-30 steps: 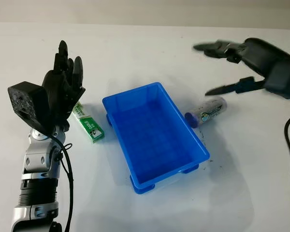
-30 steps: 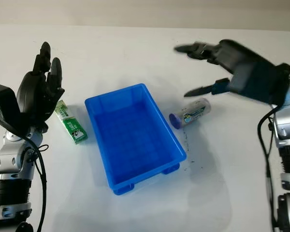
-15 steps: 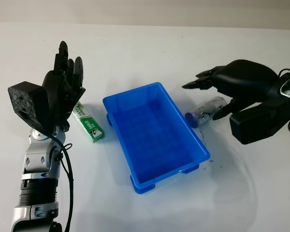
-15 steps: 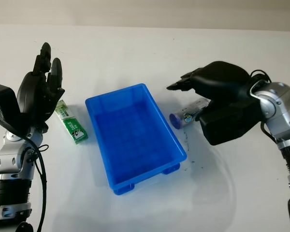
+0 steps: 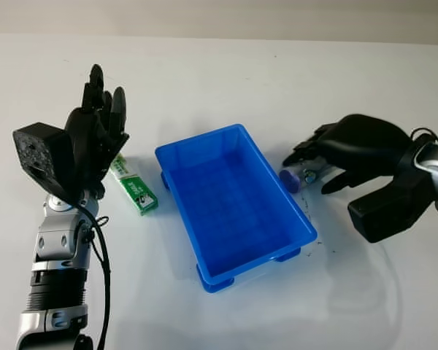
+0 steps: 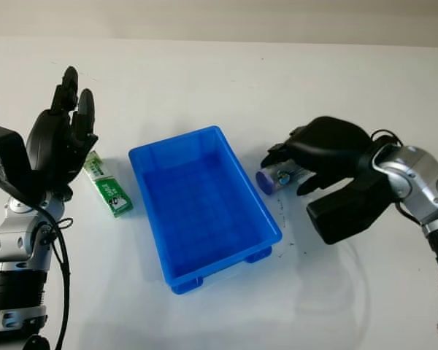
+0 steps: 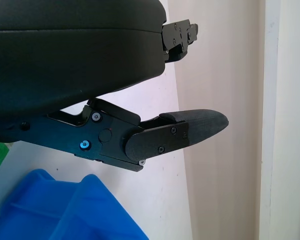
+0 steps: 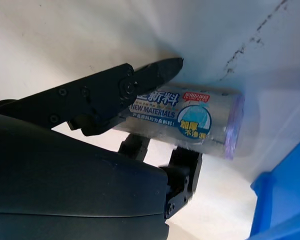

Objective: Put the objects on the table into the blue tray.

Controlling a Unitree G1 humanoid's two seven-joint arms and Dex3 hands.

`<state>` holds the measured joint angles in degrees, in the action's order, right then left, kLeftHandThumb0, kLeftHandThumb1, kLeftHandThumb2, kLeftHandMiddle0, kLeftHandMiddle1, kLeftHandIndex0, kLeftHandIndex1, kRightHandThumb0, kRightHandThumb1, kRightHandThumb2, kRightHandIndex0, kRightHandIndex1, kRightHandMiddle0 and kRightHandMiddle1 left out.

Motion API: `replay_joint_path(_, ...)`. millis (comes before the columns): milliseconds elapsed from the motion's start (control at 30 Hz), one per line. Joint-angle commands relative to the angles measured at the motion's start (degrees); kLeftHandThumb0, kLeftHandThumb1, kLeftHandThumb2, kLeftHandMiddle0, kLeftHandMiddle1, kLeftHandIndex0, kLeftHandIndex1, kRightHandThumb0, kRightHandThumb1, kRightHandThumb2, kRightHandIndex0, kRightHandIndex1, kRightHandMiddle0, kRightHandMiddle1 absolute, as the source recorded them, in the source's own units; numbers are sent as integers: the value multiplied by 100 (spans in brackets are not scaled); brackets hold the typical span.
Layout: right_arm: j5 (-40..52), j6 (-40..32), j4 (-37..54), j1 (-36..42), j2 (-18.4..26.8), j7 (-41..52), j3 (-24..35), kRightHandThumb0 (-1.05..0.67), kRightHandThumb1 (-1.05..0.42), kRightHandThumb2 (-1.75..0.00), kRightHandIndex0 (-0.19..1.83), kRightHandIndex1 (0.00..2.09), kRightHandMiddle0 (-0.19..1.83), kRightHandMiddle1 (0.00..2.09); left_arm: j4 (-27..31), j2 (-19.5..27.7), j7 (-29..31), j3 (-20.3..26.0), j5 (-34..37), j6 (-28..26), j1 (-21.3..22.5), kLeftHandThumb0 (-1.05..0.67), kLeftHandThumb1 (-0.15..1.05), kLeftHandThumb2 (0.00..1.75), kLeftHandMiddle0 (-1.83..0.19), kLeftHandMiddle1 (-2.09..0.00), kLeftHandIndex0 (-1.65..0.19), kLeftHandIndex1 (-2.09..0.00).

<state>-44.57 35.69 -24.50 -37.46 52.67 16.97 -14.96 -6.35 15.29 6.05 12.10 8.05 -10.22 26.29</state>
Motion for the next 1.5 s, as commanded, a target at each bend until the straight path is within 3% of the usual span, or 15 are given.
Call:
replay_joint_path(0,-166,3,-165,78,20,-180,-119,-36,-95,-5,-8,195,-7,189,21,74,-9,-25,-75,35,48,-72,105,61,17,-5,16,-6)
replay_joint_path(167,-714,205,-482,-2,-12,-1302,-305,-49,-97,-6,20,209,8,207,63,84,-10,-21,-93,-18,28,-72,105,61,17,-5,16,-5)
replay_joint_path(367,-1093,148,-656,-63,-35,-2270,-398,-53,-105,-16,71,209,37,209,70,74,14,-31,-102,-60,16,-72,105,61,17,-5,16,-5)
replay_joint_path(467,-1079,142,-792,-142,-62,-2637,-371,-51,-105,-19,83,209,49,209,65,72,49,-46,-98,-83,14,-72,105,61,16,-6,16,-5)
replay_joint_path(667,-822,-75,-1146,-673,-234,-2836,-225,-49,-105,-17,81,209,54,209,22,48,52,-48,-99,-85,34,-72,105,60,16,-6,15,-6)
replay_joint_path(900,297,-231,-1307,-1348,-591,-2525,204,-42,-104,-7,91,209,69,209,2,56,81,-40,-89,-55,53,-71,105,60,16,-5,16,-5)
replay_joint_path(1133,859,-531,-212,-1266,-1096,-2236,403,-39,-105,-10,103,209,79,209,38,45,37,-72,-146,-56,45,-71,105,61,16,-5,15,-6)
replay_joint_path(1467,1148,-413,866,-876,-1659,-1253,70,-42,-105,-15,101,209,78,209,77,1,-22,-80,-141,-9,6,-72,105,61,16,-5,15,-5)
